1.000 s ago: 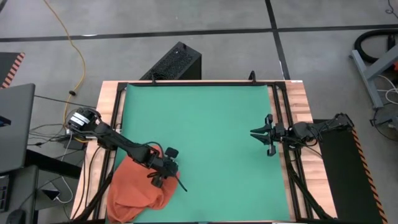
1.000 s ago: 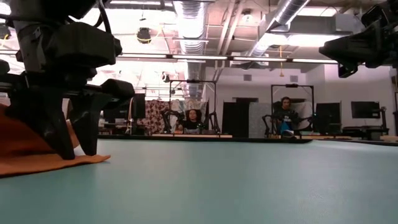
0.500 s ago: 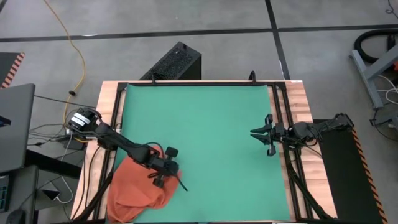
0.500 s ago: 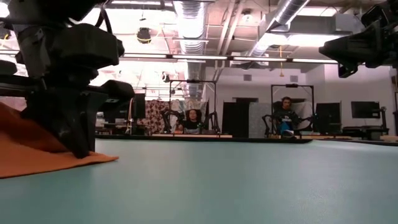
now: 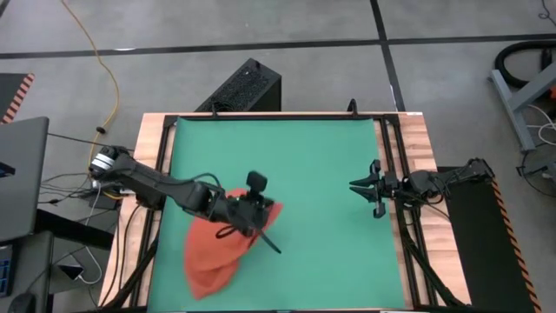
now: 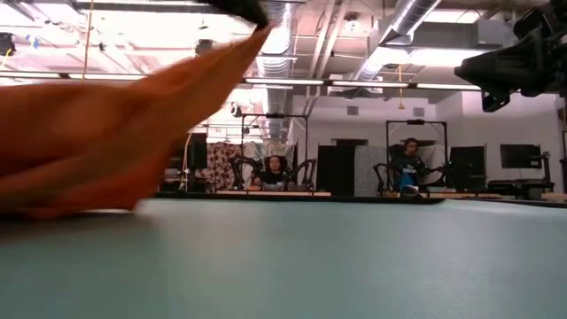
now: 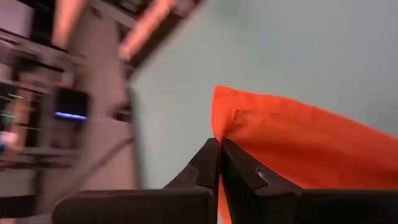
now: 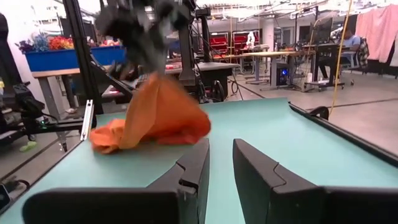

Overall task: Roll towel into tight, uniform cylinder
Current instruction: Fold the orange towel

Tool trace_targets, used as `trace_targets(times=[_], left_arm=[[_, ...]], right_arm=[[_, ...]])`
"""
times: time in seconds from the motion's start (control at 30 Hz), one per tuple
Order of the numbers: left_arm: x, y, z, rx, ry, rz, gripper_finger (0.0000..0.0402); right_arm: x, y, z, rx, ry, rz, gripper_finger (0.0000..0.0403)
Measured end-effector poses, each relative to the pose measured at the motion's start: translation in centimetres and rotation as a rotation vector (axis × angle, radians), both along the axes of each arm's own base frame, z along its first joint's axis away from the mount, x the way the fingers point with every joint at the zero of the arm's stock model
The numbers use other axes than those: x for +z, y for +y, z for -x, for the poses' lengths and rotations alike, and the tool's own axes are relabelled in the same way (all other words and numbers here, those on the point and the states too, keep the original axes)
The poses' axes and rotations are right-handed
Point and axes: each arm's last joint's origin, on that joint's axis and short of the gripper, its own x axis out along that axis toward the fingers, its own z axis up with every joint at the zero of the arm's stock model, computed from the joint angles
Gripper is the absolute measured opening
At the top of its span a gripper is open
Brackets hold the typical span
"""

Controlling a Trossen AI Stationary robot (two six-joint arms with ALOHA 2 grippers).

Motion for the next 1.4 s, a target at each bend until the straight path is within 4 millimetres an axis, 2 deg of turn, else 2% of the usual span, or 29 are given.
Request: trace_targets(times=[0.13, 0.27, 0.47, 0.6, 0.7, 0.83, 1.03, 1.2, 1.3, 1.4], left_arm=[[5.4, 1.1, -0.7, 0.014, -0.102, -0.125, 0.0000], [9.7, 3.1, -0.8, 0.067, -0.200, -0.143, 0.0000], [13.6, 6.3, -0.4, 0.184, -0.285, -0.213, 0.0000], [15.4, 7.3, 0.0, 0.215, -0.341, -0.207, 0.0000], [15.6, 7.5, 0.1, 0.220, -0.344, -0.191, 0.0000], [14.7, 7.4, -0.1, 0.210, -0.269, -0.202, 0.0000], [13.4, 7.4, 0.1, 0.180, -0.172, -0.152, 0.0000], [13.3, 7.3, 0.1, 0.184, -0.170, -0.131, 0.0000], [13.2, 7.3, 0.1, 0.178, -0.164, -0.118, 0.0000], [13.1, 7.3, 0.2, 0.171, -0.157, -0.097, 0.0000]], right_arm=[[0.0, 0.0, 0.0, 0.001, -0.005, -0.054, 0.0095], [0.0, 0.0, 0.0, 0.001, -0.009, -0.097, 0.0095], [-0.5, -0.1, -0.6, -0.095, 0.057, -0.088, 0.0095], [-0.9, -0.1, -1.3, -0.164, 0.108, -0.049, 0.0095], [-1.7, 0.0, -1.8, -0.219, 0.194, 0.019, 0.0095], [-2.7, -0.2, -2.2, -0.327, 0.293, 0.088, 0.0098], [-3.2, -0.3, -3.1, -0.398, 0.371, 0.158, 0.0133], [-2.7, -1.1, -4.8, -0.396, 0.398, 0.140, 0.0178], [-2.1, -2.0, -6.5, -0.407, 0.413, 0.120, 0.0195], [-1.3, -3.2, -8.6, -0.380, 0.474, 0.172, 0.0201]])
